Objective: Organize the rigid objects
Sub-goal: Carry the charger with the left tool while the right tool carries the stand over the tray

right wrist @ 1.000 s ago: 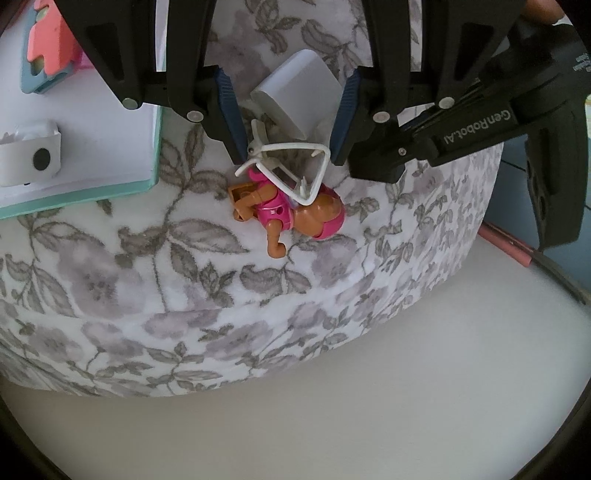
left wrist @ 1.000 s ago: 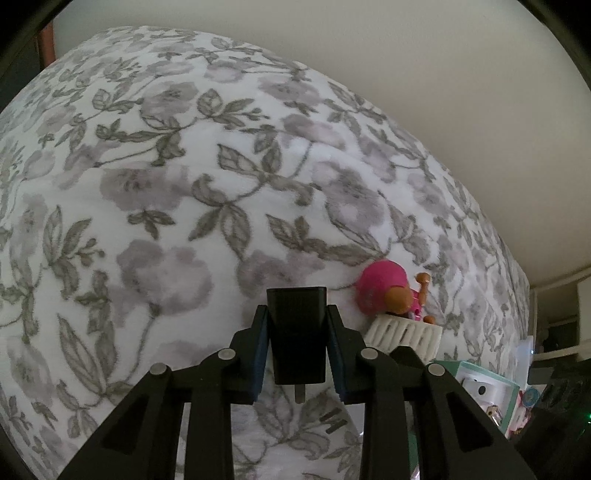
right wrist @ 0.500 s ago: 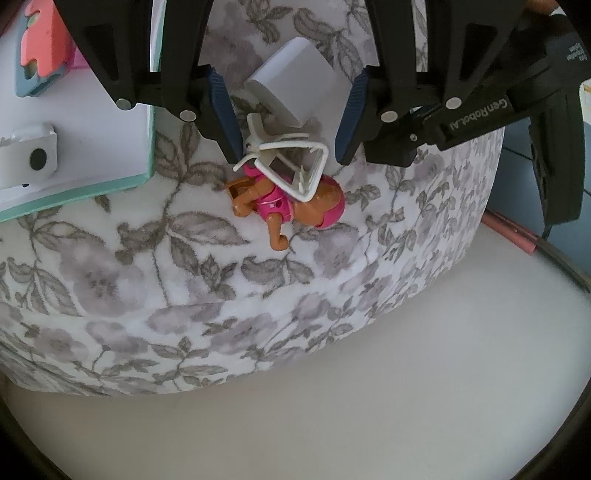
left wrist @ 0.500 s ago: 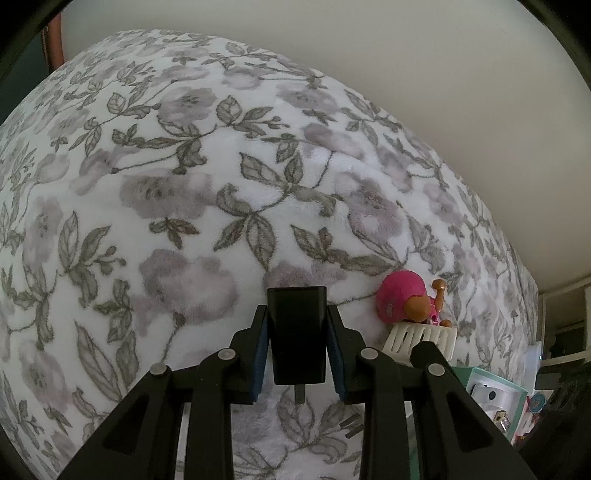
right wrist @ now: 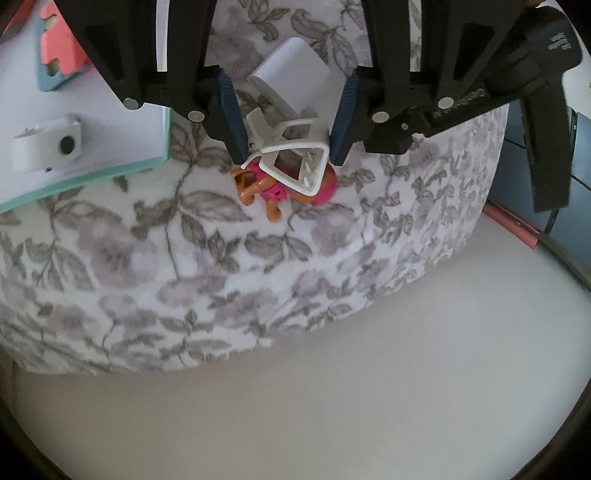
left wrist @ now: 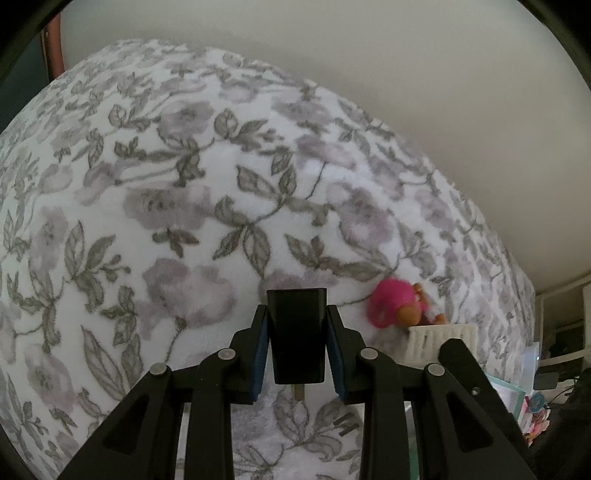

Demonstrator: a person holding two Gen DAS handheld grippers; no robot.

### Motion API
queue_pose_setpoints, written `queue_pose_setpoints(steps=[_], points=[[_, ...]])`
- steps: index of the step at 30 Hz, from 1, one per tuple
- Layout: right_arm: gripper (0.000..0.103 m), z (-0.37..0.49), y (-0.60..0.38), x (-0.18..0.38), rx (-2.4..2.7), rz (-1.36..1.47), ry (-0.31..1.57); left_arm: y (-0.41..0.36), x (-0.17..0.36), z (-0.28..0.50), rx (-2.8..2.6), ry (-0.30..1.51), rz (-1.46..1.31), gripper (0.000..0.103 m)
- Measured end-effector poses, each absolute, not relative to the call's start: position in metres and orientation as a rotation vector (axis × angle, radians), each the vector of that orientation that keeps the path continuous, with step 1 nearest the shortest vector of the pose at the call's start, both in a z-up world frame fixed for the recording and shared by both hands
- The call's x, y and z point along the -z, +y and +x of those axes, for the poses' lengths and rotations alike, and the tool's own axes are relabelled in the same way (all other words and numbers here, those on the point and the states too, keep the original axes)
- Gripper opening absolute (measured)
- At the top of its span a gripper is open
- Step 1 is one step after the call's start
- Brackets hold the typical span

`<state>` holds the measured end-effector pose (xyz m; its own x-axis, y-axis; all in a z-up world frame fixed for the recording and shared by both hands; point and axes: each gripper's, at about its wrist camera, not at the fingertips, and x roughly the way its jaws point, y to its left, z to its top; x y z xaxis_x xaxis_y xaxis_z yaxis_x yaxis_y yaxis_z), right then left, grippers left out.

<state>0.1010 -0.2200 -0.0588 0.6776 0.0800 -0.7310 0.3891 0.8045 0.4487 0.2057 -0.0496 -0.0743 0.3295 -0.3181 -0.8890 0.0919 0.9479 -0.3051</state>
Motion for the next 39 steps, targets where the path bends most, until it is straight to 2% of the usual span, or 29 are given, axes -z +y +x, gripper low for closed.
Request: queue_pose_setpoints(steps=[16,31,39], points=[[0.048,0.045,-0.281,-0.005,0.385,0.609,0.797,-0.072,0.0,0.174,0.376,1.045,-0.202,0.03],[0.048,-0.029,-0.346,-0.028,0.589,0.572,0.821,-0.155,-0.024,0.115,0.573,1.031,-0.037,0.03],[0.048,-0.041,-0.366,-0.01,0.653,0.544,0.912,-0.202,-0.004,0.084,0.625,1.054,0.137,0.031]])
